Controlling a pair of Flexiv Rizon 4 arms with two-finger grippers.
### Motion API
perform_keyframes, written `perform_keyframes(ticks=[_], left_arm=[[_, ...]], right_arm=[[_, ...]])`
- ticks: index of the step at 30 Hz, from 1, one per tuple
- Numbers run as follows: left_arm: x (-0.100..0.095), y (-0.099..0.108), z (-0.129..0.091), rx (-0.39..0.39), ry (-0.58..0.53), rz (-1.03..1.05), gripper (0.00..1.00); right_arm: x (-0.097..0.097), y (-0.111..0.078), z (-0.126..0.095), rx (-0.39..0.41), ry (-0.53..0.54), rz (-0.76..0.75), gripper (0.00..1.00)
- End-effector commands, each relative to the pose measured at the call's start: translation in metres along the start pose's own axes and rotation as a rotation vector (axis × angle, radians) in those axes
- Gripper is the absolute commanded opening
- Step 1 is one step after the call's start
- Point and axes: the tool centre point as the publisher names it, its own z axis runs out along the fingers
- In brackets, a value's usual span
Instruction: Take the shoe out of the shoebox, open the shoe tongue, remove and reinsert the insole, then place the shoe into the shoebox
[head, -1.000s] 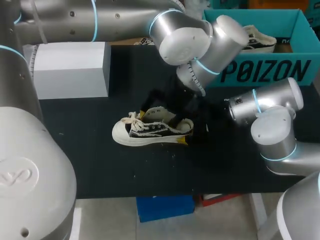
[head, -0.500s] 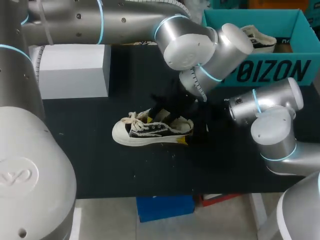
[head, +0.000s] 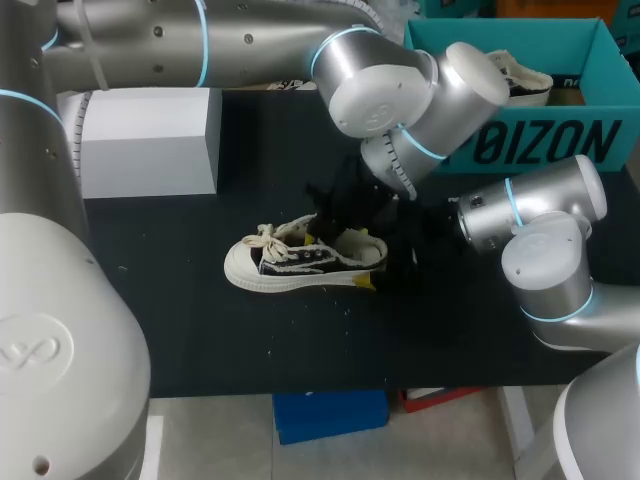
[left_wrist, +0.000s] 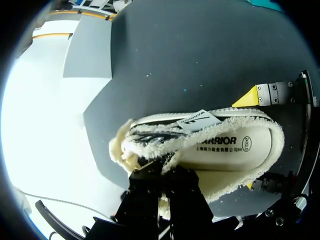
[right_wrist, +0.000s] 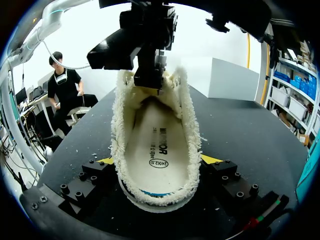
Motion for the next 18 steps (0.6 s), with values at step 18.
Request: perform_keyframes(ticks=[18], left_arm=[[-0.052, 0.004, -0.018, 0.040, 0.211, -0.080, 0.00]], right_arm=[[-0.001, -0.001, 0.003, 0.000, -0.001, 0.001, 0.00]])
